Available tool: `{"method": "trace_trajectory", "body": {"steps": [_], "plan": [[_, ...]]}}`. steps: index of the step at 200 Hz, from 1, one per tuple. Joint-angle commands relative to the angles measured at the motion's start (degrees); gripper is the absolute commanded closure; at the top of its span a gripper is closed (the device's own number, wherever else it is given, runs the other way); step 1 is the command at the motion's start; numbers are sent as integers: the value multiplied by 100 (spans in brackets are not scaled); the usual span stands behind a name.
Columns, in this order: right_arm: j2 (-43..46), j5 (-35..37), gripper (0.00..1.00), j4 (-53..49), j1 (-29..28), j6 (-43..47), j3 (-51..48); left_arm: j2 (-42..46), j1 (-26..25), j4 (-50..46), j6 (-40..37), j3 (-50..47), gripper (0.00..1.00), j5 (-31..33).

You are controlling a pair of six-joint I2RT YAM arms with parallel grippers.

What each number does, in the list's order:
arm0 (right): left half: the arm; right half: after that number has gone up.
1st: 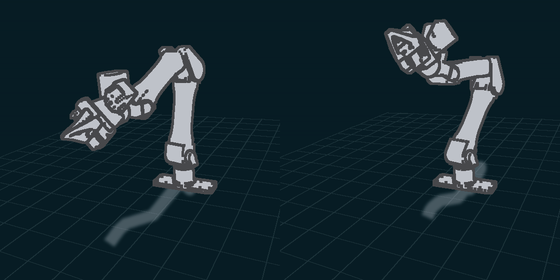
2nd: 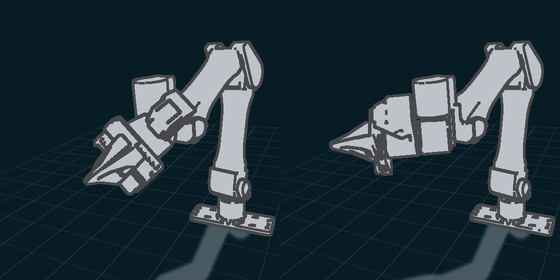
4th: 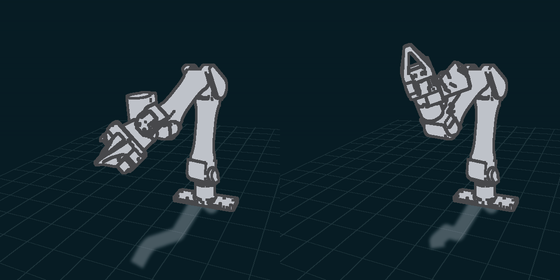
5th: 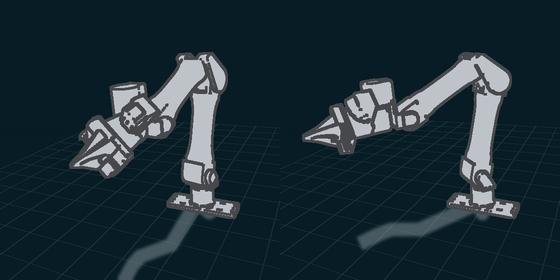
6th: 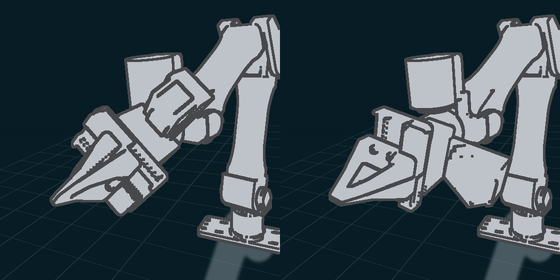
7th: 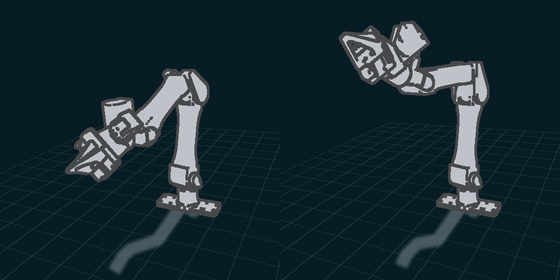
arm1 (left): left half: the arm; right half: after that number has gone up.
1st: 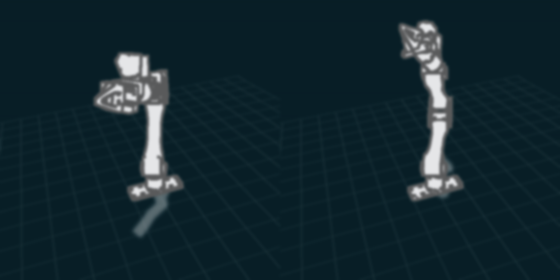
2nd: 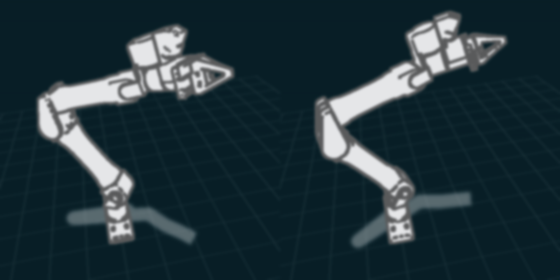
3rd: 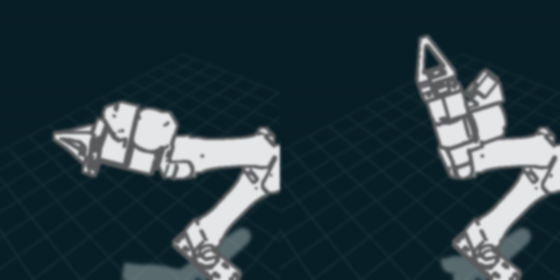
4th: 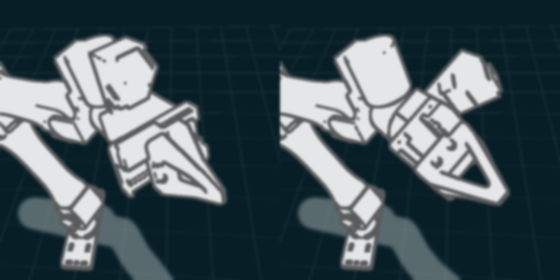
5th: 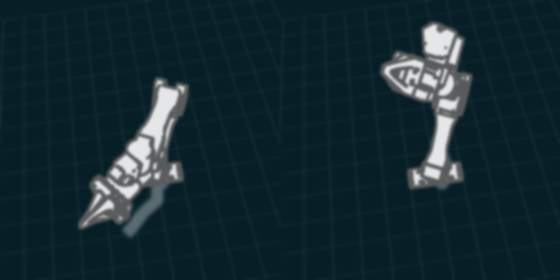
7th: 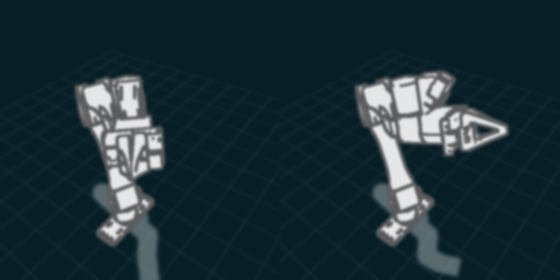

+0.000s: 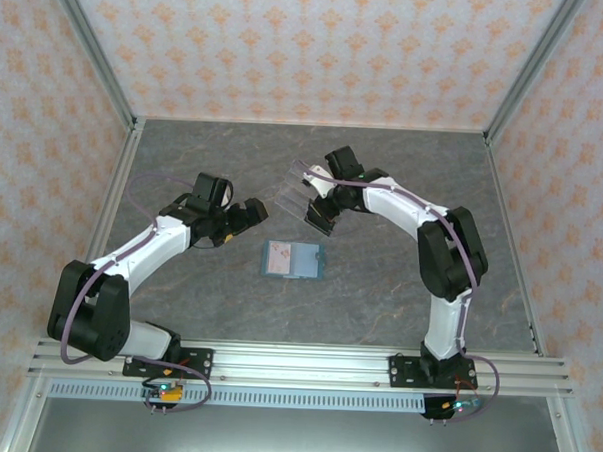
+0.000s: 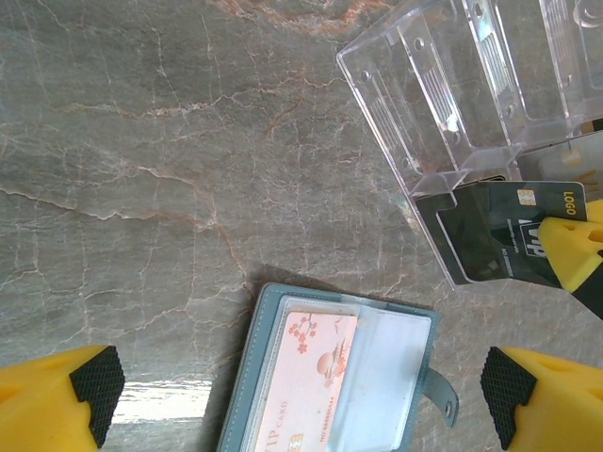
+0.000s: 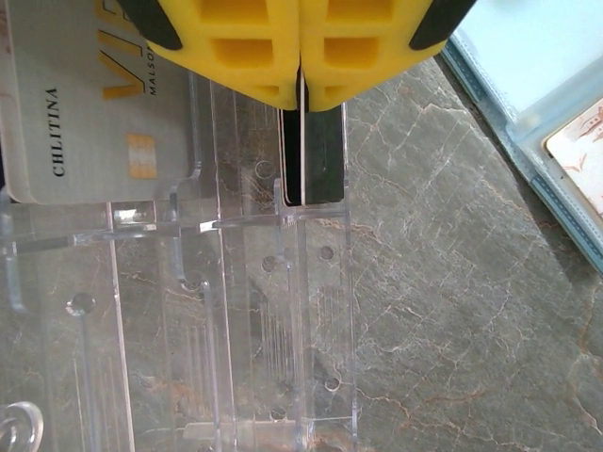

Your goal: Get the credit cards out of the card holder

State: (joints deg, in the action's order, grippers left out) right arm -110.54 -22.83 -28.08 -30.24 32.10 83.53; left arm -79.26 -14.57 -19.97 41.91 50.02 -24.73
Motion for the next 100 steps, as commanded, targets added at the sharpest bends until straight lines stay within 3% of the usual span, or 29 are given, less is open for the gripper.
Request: {"method": "trace_trajectory", "body": {"steps": [1, 32, 81, 100], "plan": [[-97, 196, 90, -188, -42, 155, 210, -17, 35, 80, -104, -1, 0, -23], [-134, 246, 78, -252, -42, 91, 287, -54, 41, 98, -95, -9, 0, -41], [124, 199, 76, -319, -54, -167, 311, -72, 42, 71, -89, -10, 0, -7], [422, 86, 66, -325, -78, -685, 264, -68, 35, -9, -24, -19, 0, 70]]}}
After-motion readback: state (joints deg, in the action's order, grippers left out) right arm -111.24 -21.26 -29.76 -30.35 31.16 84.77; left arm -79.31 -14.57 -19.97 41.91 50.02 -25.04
